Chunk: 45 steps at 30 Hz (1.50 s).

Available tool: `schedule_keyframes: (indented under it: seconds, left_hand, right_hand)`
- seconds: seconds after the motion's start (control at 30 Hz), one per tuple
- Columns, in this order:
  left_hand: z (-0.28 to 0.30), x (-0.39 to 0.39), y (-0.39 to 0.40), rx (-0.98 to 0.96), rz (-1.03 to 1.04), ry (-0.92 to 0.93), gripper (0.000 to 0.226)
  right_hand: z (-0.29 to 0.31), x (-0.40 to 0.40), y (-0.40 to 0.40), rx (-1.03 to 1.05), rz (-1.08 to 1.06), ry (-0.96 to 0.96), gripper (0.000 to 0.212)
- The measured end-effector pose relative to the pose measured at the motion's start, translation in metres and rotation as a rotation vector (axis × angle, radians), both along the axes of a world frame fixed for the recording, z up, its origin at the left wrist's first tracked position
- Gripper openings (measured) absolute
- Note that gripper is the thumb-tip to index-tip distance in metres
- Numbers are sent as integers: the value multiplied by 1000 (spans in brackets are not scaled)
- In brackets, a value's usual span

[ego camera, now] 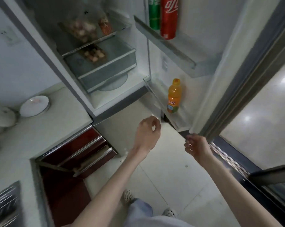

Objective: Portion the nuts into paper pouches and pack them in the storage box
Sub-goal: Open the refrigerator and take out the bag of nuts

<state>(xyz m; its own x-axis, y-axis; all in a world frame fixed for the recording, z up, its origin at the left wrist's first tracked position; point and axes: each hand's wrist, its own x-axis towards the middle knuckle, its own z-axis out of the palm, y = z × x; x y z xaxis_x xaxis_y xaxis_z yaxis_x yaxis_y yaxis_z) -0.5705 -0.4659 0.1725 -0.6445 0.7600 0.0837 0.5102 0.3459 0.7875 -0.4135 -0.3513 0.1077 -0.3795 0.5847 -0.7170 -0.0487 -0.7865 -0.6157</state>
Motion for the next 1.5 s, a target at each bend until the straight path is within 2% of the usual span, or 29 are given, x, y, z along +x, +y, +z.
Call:
schedule_keyframes:
  seconds: [0.1, 0.2, 0.33, 0.47, 0.8, 0.93, 1.07, 1.23, 1.5]
  left_hand:
    - [-21, -30, -48, 17, 172, -219, 21]
    - [-50, -59, -97, 37, 376, -476, 26]
    - [-94, -91, -156, -1, 597, -651, 31]
    - [-128, -115, -200, -107, 690, -782, 29]
    - [-193, -155, -262, -321, 727, -1041, 30]
    - [-207, -179, -266, -423, 701, -1136, 20]
    - [-211, -209, -257, -406, 657, -1101, 18]
    - [-218, -236, -239, -451, 769, -1151, 18]
    - [-224, -239, -236, -380, 878, -1155, 27]
  right_hand:
    - [-22, -13, -23, 74, 281, -213, 15]
    - [-40, -30, -38, 147, 543, -373, 21]
    - [-56, -50, -48, 201, 728, -492, 25]
    - [-68, -68, -49, 182, 753, -537, 23]
    - [-118, -48, -73, 49, 715, -760, 18]
    - [-135, -32, -87, 6, 704, -839, 19]
    - [-149, -28, -91, -7, 726, -916, 23]
    - [-152, -54, -71, 2, 783, -940, 26]
    - [-143, -159, 3, 71, 879, -849, 23]
